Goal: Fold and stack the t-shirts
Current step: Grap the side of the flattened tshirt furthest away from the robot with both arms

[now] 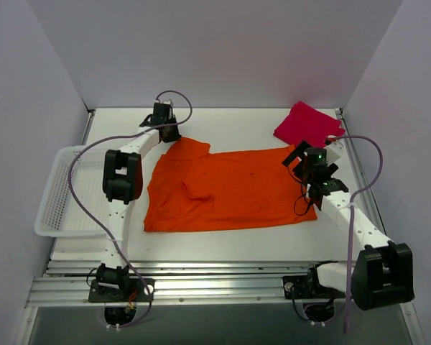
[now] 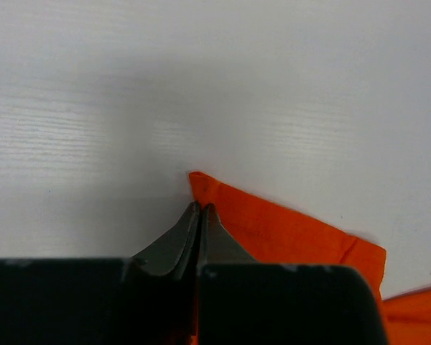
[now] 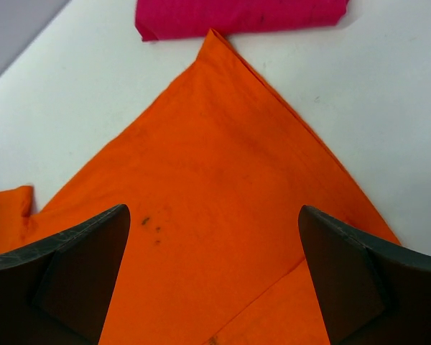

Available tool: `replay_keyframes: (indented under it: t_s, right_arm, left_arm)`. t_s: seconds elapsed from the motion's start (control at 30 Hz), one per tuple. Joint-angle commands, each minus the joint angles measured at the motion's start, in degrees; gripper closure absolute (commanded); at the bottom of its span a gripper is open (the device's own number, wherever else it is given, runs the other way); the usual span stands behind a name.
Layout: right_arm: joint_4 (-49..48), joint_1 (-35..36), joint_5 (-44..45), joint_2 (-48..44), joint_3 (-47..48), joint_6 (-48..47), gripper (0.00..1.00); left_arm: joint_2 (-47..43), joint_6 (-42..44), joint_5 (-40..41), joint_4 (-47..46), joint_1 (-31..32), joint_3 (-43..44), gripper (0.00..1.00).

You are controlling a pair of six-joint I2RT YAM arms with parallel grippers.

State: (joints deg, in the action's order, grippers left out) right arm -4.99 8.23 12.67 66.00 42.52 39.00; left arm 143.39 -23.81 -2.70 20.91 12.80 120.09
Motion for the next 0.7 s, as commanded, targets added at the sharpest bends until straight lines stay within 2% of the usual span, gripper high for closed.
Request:
replay_keyframes:
  t_s: [0.0, 0.17, 0.3, 0.47, 0.67]
  right_arm:
    - [-2.91, -0.58, 0.96, 5.87, -0.25, 0.72, 0.0]
    - [-6.17, -0.67, 3.76, 15.46, 2.21, 1.95, 0.01]
    - [-5.03, -0.41, 6.05, 24.86, 8.27, 2.39, 0.02]
    - [-5.12, -0.58, 13.68, 29.01, 12.83, 1.43, 0.02]
    - [-4.59, -0.93, 17.65, 35.15, 19.16, -0.07, 0.02]
  left_arm:
    - [-3.55, 2.72, -0.56, 1.51, 0.3, -3.98, 0.98]
    - [-8.21, 3.42, -1.86, -1.3, 0.21, -8.82, 0.98]
    - [-9.18, 3.6, -3.28, -2.54, 0.21, -9.97, 0.98]
    - [-10.59, 3.07, -5.03, -4.9, 0.12, -13.82, 0.98]
    - [-10.59, 2.54, -6.27, -6.67, 0.12, -15.33, 0.98]
